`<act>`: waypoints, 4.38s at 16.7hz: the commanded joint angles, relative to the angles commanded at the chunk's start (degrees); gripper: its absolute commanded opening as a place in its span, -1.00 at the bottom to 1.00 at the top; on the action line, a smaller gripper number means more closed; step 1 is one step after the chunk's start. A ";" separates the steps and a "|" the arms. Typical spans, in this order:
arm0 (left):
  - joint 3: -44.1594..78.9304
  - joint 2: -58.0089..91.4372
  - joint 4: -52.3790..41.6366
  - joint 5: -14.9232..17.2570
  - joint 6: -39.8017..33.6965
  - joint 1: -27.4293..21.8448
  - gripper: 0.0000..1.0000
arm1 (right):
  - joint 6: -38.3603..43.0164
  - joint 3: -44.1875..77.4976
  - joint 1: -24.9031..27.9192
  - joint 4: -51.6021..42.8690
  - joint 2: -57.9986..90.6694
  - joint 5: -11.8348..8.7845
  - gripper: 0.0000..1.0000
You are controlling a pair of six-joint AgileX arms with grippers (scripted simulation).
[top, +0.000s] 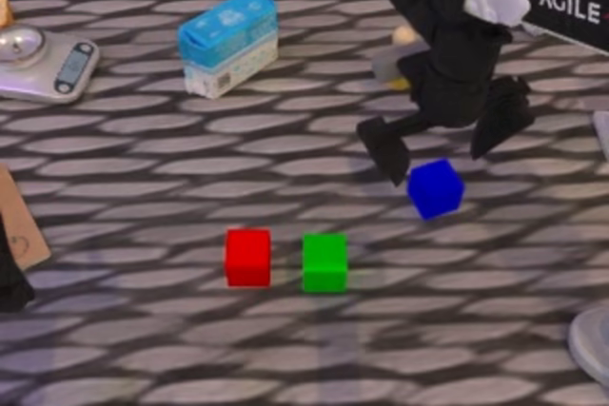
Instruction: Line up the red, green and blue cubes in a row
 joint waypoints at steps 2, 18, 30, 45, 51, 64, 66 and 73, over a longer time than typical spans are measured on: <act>0.00 0.00 0.00 0.00 0.00 0.00 1.00 | -0.01 -3.28 0.03 5.18 1.45 0.01 1.00; 0.00 0.00 0.00 0.00 0.00 0.00 1.00 | 0.03 -8.92 0.05 13.07 3.98 0.04 -0.21; 0.00 0.00 0.00 0.00 0.00 0.00 1.00 | 0.03 -8.92 0.05 13.07 3.98 0.04 -1.00; 0.00 0.00 0.00 0.00 0.00 0.00 1.00 | -0.06 1.08 0.39 -0.80 -1.44 0.10 -1.00; 0.00 0.00 0.00 0.00 0.00 0.00 1.00 | 8.57 -4.57 3.16 0.17 -5.99 0.40 -1.00; 0.00 0.00 0.00 0.00 0.00 0.00 1.00 | 30.05 -18.57 8.85 2.68 -17.22 1.05 -1.00; 0.00 0.00 0.00 0.00 0.00 0.00 1.00 | 30.03 -19.38 8.88 3.65 -16.97 1.06 -1.00; 0.00 0.00 0.00 0.00 0.00 0.00 1.00 | 30.19 -28.18 9.27 16.79 -13.05 1.16 -1.00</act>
